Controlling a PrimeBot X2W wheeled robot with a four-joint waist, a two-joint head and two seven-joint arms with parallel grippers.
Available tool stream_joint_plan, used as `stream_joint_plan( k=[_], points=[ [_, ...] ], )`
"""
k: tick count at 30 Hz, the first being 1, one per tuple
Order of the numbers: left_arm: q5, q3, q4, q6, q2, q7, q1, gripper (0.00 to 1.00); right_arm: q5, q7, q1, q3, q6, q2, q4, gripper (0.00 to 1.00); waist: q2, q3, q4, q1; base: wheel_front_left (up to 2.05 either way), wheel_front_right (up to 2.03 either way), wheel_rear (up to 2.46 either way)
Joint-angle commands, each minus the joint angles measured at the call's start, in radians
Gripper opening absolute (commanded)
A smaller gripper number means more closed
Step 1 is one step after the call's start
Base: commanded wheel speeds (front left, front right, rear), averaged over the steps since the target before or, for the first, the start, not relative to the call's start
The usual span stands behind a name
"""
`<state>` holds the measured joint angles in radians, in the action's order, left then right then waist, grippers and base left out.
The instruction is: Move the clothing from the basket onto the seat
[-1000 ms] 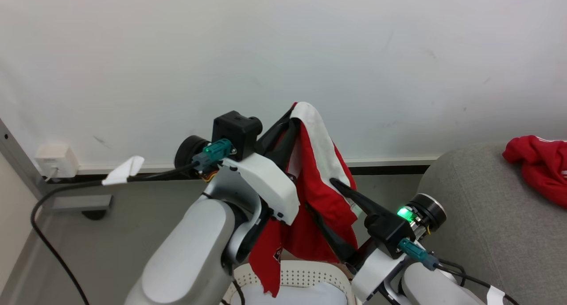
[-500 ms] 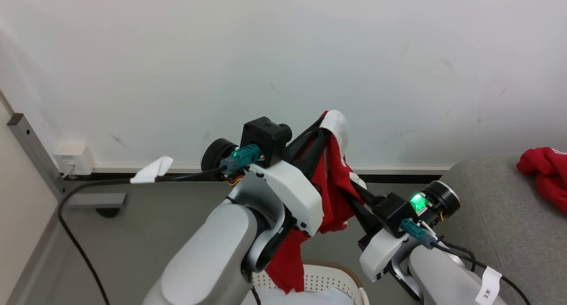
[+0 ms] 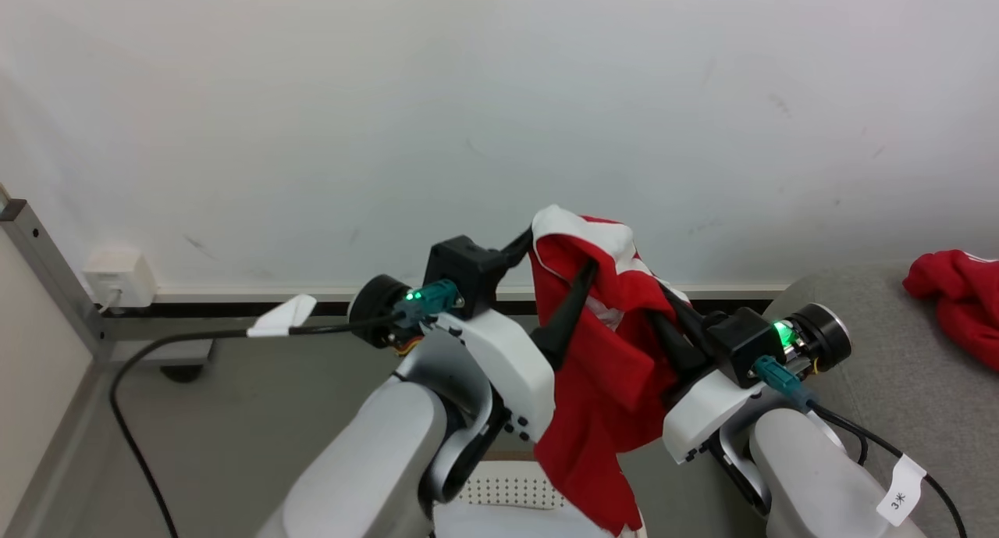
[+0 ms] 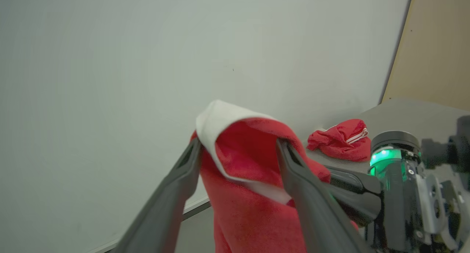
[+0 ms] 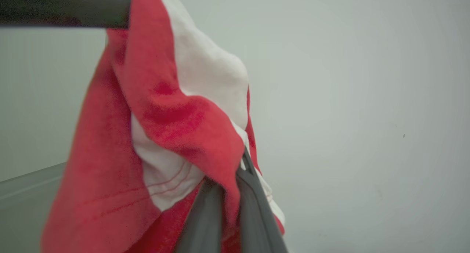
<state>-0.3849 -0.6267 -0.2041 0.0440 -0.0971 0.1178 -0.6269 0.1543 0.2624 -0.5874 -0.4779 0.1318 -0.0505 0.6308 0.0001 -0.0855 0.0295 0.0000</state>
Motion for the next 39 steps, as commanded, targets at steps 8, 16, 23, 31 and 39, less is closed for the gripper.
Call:
stream_joint_plan(
  k=[8,16,23,31,39],
  points=[
    [-0.013,-0.060,-0.042,-0.048,-0.028,0.007,0.086,1.00,-0.053,0.003,-0.028,0.096,-0.002,-0.001,0.015,0.00,-0.0001,0.011,-0.003,0.0000,0.00,0.00,0.00],
    [-0.010,-0.073,-0.104,-0.043,-0.043,-0.061,0.145,1.00,-0.099,0.003,-0.033,0.180,-0.002,-0.005,0.015,0.00,-0.0001,0.022,-0.029,0.0000,0.00,0.00,0.00],
    [-0.018,-0.061,-0.144,-0.025,-0.047,-0.116,0.165,1.00,-0.108,0.003,-0.012,0.206,-0.002,-0.031,0.005,0.00,-0.0001,0.036,-0.075,0.0000,0.00,0.00,0.00],
    [-0.029,-0.056,-0.157,-0.023,-0.042,-0.144,0.144,1.00,-0.106,0.003,-0.006,0.217,-0.002,-0.053,-0.006,0.00,-0.0001,0.047,-0.146,0.0000,0.00,0.00,0.00],
    [-0.040,-0.061,-0.152,-0.022,-0.032,-0.160,0.139,1.00,-0.099,0.003,-0.001,0.225,-0.002,-0.088,-0.016,0.00,-0.0001,0.058,-0.248,0.0000,0.00,0.00,0.00]
  ],
)
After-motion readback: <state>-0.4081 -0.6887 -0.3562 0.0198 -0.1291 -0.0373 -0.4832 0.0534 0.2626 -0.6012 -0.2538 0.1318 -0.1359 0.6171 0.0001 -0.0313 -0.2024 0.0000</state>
